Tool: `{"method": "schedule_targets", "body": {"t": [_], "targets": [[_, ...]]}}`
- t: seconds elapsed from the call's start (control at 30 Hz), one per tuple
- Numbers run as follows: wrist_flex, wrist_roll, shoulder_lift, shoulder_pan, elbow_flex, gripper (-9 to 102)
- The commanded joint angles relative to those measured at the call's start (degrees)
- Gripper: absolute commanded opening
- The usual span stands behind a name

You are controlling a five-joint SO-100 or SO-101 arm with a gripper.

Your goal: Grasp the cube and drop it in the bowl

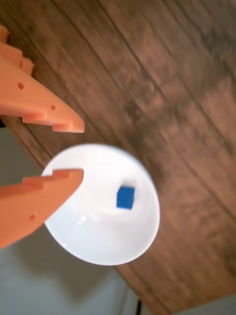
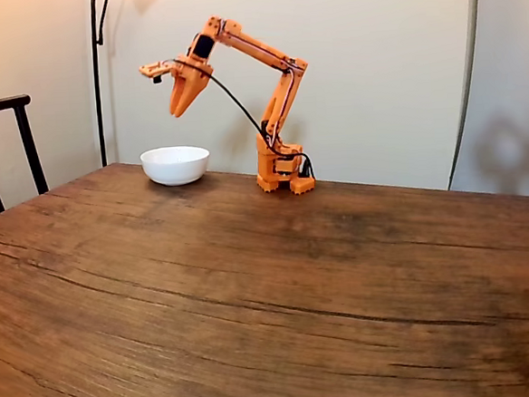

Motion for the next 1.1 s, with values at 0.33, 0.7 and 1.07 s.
{"method": "schedule_targets", "body": {"t": [0.33,0.7,1.07], "targets": [[5.71,-11.51,2.20,-26.02,-10.99,6],[6.06,-15.56,18.11,-44.21,-8.35,0],[5.10,-18.37,46.14,-57.04,16.26,0]]}}
